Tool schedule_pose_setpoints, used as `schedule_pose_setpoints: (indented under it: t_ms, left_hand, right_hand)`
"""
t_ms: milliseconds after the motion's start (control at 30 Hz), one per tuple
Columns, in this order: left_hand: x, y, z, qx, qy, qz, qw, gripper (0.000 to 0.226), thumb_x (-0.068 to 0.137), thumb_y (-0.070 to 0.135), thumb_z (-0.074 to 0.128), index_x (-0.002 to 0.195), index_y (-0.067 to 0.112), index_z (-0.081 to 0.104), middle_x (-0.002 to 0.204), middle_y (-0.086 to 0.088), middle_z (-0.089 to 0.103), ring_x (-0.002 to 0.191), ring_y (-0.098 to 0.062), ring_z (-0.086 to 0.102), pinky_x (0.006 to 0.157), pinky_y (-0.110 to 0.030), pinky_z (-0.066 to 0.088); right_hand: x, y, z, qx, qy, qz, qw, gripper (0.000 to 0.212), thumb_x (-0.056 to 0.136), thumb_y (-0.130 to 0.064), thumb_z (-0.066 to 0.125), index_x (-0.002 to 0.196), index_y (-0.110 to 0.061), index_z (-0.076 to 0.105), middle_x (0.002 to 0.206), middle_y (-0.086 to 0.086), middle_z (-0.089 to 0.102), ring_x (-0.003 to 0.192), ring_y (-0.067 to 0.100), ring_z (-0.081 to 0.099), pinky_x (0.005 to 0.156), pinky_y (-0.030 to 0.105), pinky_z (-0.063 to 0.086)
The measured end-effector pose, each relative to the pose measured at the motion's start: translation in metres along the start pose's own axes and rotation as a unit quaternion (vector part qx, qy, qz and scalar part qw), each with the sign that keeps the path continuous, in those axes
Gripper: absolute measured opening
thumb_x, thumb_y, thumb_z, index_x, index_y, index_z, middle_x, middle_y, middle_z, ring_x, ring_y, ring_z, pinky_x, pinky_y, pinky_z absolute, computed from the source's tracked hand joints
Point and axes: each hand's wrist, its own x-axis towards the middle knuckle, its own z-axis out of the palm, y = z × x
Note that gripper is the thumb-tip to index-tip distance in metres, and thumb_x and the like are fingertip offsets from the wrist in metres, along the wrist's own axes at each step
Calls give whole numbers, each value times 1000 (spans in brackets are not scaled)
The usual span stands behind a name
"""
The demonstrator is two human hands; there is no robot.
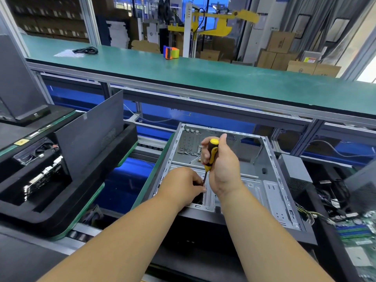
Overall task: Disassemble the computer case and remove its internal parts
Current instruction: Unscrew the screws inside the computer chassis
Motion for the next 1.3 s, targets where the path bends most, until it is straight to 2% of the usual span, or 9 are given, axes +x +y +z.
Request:
schedule_pose_setpoints:
  t_ms: [67, 233, 367, 533, 733, 867, 967, 1133, 1300]
  left_hand:
    - [0, 1, -1, 0, -3, -3, 1000, 17, 80, 46, 72, 87, 32, 77, 76, 9, 70, 73, -7, 63, 72, -27, 56]
    - [0, 1, -1, 3, -7, -4, 1000, 18, 80, 47, 71, 83, 29, 76, 74, 8, 69, 72, -9, 63, 71, -28, 56]
    - [0, 1, -1, 2, -11, -5, 1000, 17, 81, 46, 71, 79, 29, 75, 70, 7, 68, 71, -10, 62, 70, -28, 56]
    - [0, 1, 0, -6, -13, 1, 1000, 17, 82, 45, 70, 88, 31, 77, 76, 8, 70, 74, -8, 63, 74, -27, 55]
    - [-2, 1, -1, -6, 5, 4, 1000, 16, 80, 45, 73, 86, 31, 78, 78, 9, 68, 74, -8, 61, 72, -27, 55]
    - [-1, 2, -1, -10, 6, -3, 1000, 16, 79, 46, 74, 87, 33, 78, 78, 11, 69, 74, -6, 62, 71, -26, 55]
    - [1, 0, 1, -19, 2, -13, 1000, 16, 78, 46, 74, 87, 33, 77, 75, 12, 69, 72, -4, 62, 71, -25, 55]
    - [1, -1, 2, -17, 2, 0, 1000, 17, 79, 46, 73, 87, 31, 77, 78, 10, 69, 76, -6, 62, 74, -26, 56]
    - [-1, 0, 0, -15, -4, 4, 1000, 17, 81, 44, 72, 85, 28, 77, 76, 7, 69, 75, -10, 63, 71, -25, 54]
  right_hand:
    - [-2, 0, 1, 30, -23, -11, 999, 44, 99, -52, 39, 84, -15, 57, 59, -2, 47, 55, 13, 40, 56, 24, 35]
    - [-3, -2, -1, -28, -30, -18, 999, 25, 102, -31, 48, 81, -17, 45, 65, -1, 52, 59, 14, 43, 57, 23, 38]
    - [-2, -6, -2, -39, -37, -4, 999, 25, 101, -29, 50, 79, -18, 49, 67, 0, 56, 62, 14, 50, 61, 28, 45]
    - [0, -8, -3, -55, -24, -9, 998, 27, 96, -33, 51, 77, -16, 57, 70, 1, 61, 67, 17, 57, 70, 31, 50]
    - [1, -6, -8, 28, -24, 9, 999, 51, 106, -36, 33, 74, -9, 61, 58, 1, 45, 53, 13, 39, 58, 27, 31]
    - [1, -5, -8, 56, -45, -3, 997, 36, 99, -42, 42, 81, -13, 51, 61, 0, 43, 54, 13, 34, 57, 26, 30]
    - [3, -2, -10, -4, -34, -20, 999, 26, 93, -37, 50, 79, -16, 47, 66, 0, 51, 58, 15, 42, 61, 28, 35]
    - [6, -4, -11, -54, -23, -15, 998, 38, 102, -31, 44, 75, -18, 68, 74, 1, 65, 67, 17, 56, 72, 35, 47]
    - [3, -4, -1, -41, -14, 1, 999, 49, 107, -36, 32, 87, -9, 67, 62, -1, 51, 56, 12, 43, 59, 26, 35]
